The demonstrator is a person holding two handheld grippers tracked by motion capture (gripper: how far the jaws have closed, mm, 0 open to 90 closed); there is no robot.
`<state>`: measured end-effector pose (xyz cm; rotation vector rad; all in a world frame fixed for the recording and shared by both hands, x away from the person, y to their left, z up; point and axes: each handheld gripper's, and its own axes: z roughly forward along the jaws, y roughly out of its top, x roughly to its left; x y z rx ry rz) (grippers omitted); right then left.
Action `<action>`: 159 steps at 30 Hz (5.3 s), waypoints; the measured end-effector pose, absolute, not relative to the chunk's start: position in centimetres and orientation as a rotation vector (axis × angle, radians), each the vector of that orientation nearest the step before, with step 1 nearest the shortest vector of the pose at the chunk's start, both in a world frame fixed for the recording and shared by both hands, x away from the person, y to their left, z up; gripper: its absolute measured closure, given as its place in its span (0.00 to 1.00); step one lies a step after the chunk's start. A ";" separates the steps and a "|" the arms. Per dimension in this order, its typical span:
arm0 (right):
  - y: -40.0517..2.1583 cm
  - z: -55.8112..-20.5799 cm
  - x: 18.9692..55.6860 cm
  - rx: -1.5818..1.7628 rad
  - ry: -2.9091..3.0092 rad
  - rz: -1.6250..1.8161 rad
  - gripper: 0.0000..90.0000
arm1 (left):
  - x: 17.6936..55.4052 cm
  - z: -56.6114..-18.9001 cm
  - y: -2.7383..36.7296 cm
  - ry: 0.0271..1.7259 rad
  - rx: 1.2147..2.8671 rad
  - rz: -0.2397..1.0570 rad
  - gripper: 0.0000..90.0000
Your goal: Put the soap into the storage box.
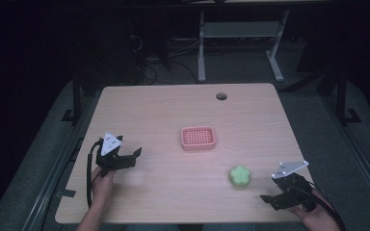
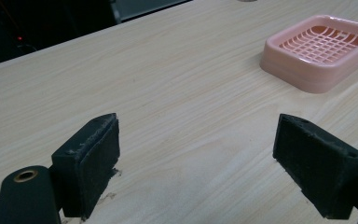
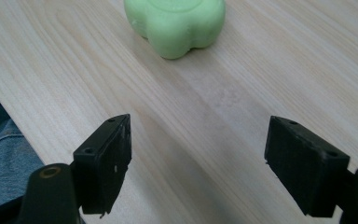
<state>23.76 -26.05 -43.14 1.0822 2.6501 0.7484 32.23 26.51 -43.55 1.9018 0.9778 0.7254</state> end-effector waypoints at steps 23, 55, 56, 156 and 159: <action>-23.2 -41.7 25.9 0.985 2.724 0.671 0.24 | 32.3 -43.5 26.7 0.984 1.896 0.729 0.16; -18.6 -42.0 28.8 0.879 2.818 0.547 0.20 | 32.3 -43.5 26.5 0.973 1.895 0.721 0.16; -18.5 -42.0 28.9 0.881 2.820 0.545 0.20 | 32.3 -43.5 26.5 0.973 1.896 0.721 0.16; -15.8 -41.3 32.8 0.894 2.836 0.478 0.29 | 32.3 -43.2 27.2 0.988 1.876 0.723 0.16; -15.6 -41.0 33.1 0.891 2.832 0.472 0.29 | 32.3 -43.2 27.1 0.987 1.877 0.722 0.16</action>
